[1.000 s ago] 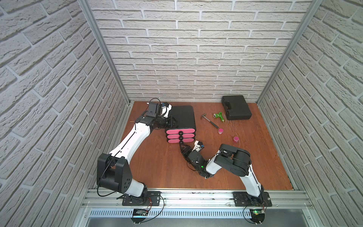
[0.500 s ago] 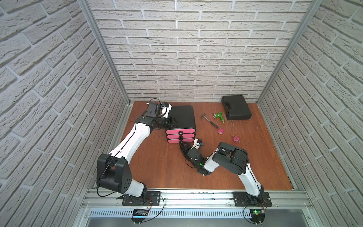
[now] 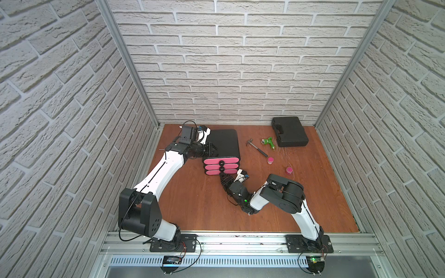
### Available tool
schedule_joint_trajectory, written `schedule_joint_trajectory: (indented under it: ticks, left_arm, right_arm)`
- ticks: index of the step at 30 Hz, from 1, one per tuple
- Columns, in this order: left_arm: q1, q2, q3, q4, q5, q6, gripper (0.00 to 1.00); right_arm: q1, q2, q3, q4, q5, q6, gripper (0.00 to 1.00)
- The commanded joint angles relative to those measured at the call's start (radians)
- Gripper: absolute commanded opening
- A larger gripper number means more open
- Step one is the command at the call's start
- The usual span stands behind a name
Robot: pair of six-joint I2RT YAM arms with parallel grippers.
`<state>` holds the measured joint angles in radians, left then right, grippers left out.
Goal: Put the paint cans in the drawer according to color
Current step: Open the drawer in the storage box.
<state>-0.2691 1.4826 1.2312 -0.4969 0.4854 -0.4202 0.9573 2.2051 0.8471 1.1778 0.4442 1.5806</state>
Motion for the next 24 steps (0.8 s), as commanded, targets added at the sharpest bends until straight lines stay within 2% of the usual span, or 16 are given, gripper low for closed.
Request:
schedule_joint_trajectory:
  ticks: [1, 5, 12, 24]
  left_arm:
    - [0.005, 0.079, -0.089, -0.276, -0.088, 0.005, 0.29]
    - [0.005, 0.088, -0.087, -0.276, -0.099, 0.006, 0.29]
    - [0.005, 0.098, -0.087, -0.268, -0.111, 0.006, 0.29]
    - [0.005, 0.098, -0.095, -0.256, -0.108, 0.001, 0.29]
  right_arm:
    - [-0.011, 0.010, -0.022, -0.068, -0.010, -0.020, 0.27]
    - [0.000, -0.006, -0.037, -0.084, -0.046, -0.025, 0.25]
    - [0.056, -0.049, -0.110, -0.085, -0.016, -0.004, 0.25]
    - [0.171, -0.085, -0.109, -0.167, 0.045, 0.039, 0.26]
